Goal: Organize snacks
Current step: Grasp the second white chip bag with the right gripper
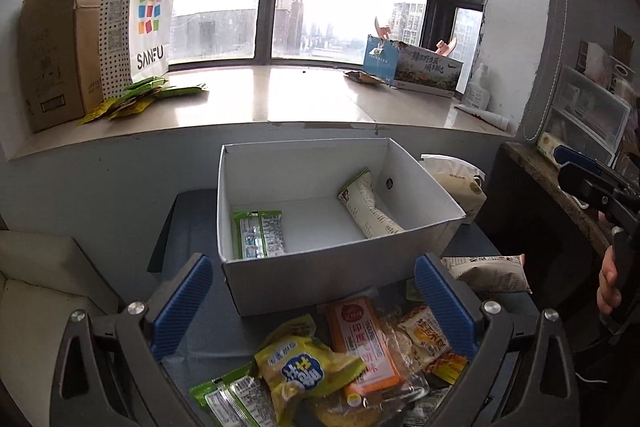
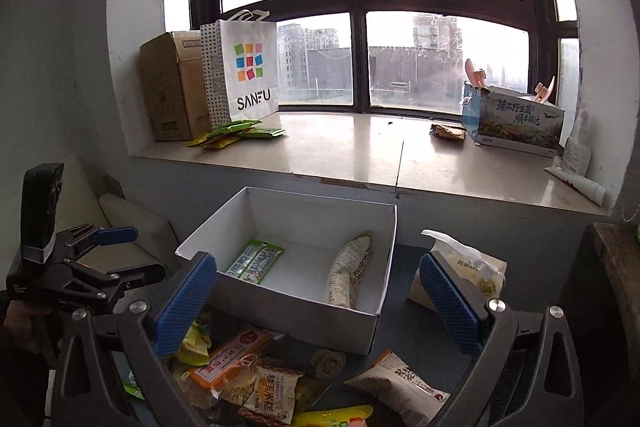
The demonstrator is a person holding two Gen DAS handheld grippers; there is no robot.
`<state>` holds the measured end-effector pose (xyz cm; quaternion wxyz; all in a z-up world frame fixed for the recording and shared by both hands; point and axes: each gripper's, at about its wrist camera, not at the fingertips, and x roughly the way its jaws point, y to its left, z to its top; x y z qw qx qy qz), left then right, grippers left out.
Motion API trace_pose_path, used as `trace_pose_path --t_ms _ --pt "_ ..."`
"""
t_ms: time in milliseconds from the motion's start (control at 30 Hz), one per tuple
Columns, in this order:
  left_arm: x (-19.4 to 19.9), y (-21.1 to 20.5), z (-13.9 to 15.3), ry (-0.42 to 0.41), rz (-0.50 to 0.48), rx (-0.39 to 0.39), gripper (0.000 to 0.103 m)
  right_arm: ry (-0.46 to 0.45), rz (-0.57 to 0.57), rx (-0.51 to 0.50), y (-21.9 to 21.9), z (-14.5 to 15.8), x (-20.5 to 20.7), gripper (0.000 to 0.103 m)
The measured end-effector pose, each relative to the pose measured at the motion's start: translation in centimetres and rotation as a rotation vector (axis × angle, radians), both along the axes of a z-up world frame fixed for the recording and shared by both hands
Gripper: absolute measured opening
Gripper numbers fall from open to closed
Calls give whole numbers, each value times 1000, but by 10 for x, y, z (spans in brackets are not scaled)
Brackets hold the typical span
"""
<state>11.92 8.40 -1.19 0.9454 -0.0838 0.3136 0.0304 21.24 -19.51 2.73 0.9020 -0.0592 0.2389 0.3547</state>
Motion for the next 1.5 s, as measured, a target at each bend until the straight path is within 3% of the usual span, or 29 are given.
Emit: trace_pose_path --t_ms 133,300,567,767,933,1133,1367,1400,1500 --pt "-49 -11 -10 -21 22 -22 103 -13 -18 27 -32 -9 -48 103" --pt "-93 -25 -27 -11 -19 -48 103 69 -42 63 -61 -37 -89 103" --pt "-106 -34 -36 23 -26 -54 103 194 -69 91 -83 -69 -102 103" --pt "-103 -36 -36 28 -42 -55 103 223 -64 36 -88 -77 -72 103" --pt "-104 -32 -42 50 -33 -71 103 242 -34 -89 -81 -89 -14 103" --pt "-108 -29 -50 76 -23 -69 103 302 -26 -337 -59 -135 63 102" --pt "-107 -22 -54 85 -16 -94 103 358 14 -444 -47 -169 96 100" --pt "-107 -22 -55 84 -14 -95 103 363 17 -464 -44 -173 98 96" --pt "-108 -20 -54 81 -16 -99 103 437 35 -495 -41 -187 105 60"
